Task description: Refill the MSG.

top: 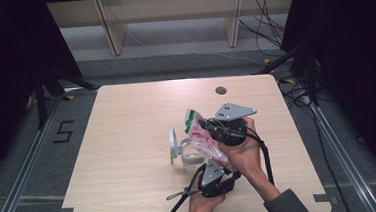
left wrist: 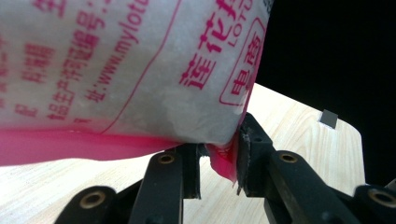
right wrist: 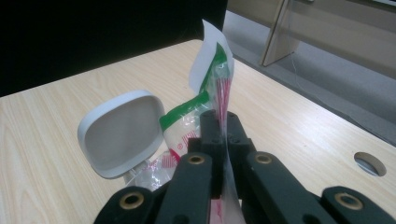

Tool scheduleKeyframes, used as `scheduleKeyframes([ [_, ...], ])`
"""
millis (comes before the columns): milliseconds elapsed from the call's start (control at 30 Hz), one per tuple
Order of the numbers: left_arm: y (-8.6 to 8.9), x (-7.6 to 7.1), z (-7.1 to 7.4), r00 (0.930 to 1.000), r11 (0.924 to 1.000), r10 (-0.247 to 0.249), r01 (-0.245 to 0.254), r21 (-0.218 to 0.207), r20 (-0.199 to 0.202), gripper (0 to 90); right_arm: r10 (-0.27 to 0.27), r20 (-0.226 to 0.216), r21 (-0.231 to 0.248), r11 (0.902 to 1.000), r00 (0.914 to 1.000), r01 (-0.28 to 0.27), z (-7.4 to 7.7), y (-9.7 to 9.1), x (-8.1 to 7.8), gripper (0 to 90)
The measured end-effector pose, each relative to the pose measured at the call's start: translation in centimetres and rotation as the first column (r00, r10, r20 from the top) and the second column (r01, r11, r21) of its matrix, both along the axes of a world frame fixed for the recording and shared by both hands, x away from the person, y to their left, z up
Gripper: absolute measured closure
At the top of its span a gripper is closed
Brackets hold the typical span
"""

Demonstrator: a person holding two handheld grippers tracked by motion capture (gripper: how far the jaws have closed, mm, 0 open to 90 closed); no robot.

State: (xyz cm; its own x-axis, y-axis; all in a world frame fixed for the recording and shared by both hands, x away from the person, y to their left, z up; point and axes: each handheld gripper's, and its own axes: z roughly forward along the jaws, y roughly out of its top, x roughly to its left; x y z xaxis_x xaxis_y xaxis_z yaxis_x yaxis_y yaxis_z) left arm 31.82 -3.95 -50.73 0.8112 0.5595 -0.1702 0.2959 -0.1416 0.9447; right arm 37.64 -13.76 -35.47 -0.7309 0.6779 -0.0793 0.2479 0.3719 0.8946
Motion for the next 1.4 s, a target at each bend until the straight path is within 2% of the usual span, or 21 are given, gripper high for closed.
scheduleKeyframes([
  [67, -0.16, 0.08, -0.04, 1.0000, 0.9997, 0.000, 0.000, -0.026, -0.004, 73.3, 0.015, -0.012, -0.006, 0.9999, 0.9998, -0.016, 0.00, 0.14, 0.08, 90.0],
  [100, -0.20, 0.12, -0.07, 1.0000, 0.9995, -0.003, 0.003, -0.032, -0.003, 73.3, 0.009, 0.005, -0.006, 0.9999, 0.9999, -0.009, -0.04, 0.21, 0.14, 90.0],
  [133, -0.21, 0.13, -0.05, 1.0000, 0.9994, -0.003, 0.003, -0.034, -0.002, 73.3, 0.021, 0.003, -0.019, 0.9996, 0.9998, -0.021, 0.02, 0.18, 0.21, 90.0],
  [267, -0.14, 0.19, 0.09, 1.0000, 0.9993, 0.001, -0.001, -0.037, 0.000, 73.4, 0.010, -0.014, -0.012, 0.9999, 0.9998, -0.010, 0.12, 0.48, 0.16, 90.0],
  [333, -0.17, 0.21, 0.07, 1.0000, 0.9991, 0.001, -0.001, -0.042, -0.003, 73.4, 0.020, 0.010, -0.030, 0.9994, 0.9997, -0.020, 0.19, 0.55, 0.25, 90.0],
  [433, -0.23, 0.25, 0.02, 1.0000, 0.9990, -0.002, 0.002, -0.044, -0.001, 73.4, 0.010, 0.006, -0.017, 0.9998, 0.9999, -0.010, 0.01, 0.78, 0.28, 90.0],
  [467, -0.23, 0.23, 0.02, 1.0000, 0.9990, 0.003, -0.003, -0.045, -0.003, 73.4, 0.020, -0.006, -0.026, 0.9995, 0.9998, -0.020, 0.08, 0.68, 0.31, 90.0],
  [867, -0.31, 0.25, 0.07, 1.0000, 0.9989, 0.004, -0.004, -0.046, -0.005, 73.4, 0.015, -0.005, -0.029, 0.9994, 0.9999, -0.015, 0.06, 0.62, 0.45, 90.0],
  [967, -0.33, 0.31, 0.11, 1.0000, 0.9990, 0.002, -0.002, -0.046, -0.003, 73.4, 0.007, 0.009, -0.013, 0.9999, 0.9999, -0.006, 0.05, 0.66, 0.46, 90.0],
  [1033, -0.43, 0.31, 0.05, 1.0000, 0.9989, 0.001, -0.001, -0.048, -0.005, 73.4, 0.011, -0.001, -0.030, 0.9995, 0.9999, -0.011, 0.04, 0.68, 0.46, 90.0],
  [1133, -0.45, 0.37, 0.16, 1.0000, 0.9988, -0.003, 0.003, -0.048, 0.002, 73.5, 0.015, -0.006, -0.027, 0.9995, 0.9999, -0.015, 0.09, 0.65, 0.48, 90.0],
  [1167, -0.46, 0.38, 0.17, 1.0000, 0.9988, 0.001, -0.001, -0.049, 0.001, 73.5, 0.005, -0.001, -0.012, 0.9999, 1.0000, -0.005, 0.08, 0.67, 0.44, 90.0],
  [1200, -0.49, 0.42, 0.14, 1.0000, 0.9989, -0.002, 0.002, -0.047, 0.000, 73.5, 0.009, -0.004, -0.019, 0.9998, 0.9999, -0.010, 0.08, 0.67, 0.44, 90.0],
  [1233, -0.51, 0.39, 0.12, 1.0000, 0.9990, 0.000, 0.000, -0.045, -0.002, 73.5, 0.008, 0.013, -0.024, 0.9997, 0.9999, -0.008, -0.05, 0.82, 0.54, 90.0],
  [1300, -0.53, 0.39, 0.09, 1.0000, 0.9988, 0.003, -0.003, -0.049, -0.001, 73.6, 0.009, -0.001, -0.033, 0.9994, 1.0000, -0.009, -0.10, 0.90, 0.55, 90.0],
  [1400, -0.40, 0.45, 0.15, 1.0000, 0.9989, 0.002, -0.002, -0.047, -0.004, 73.7, 0.016, 0.007, -0.018, 0.9997, 0.9998, -0.016, -0.07, 0.93, 0.60, 90.0],
])
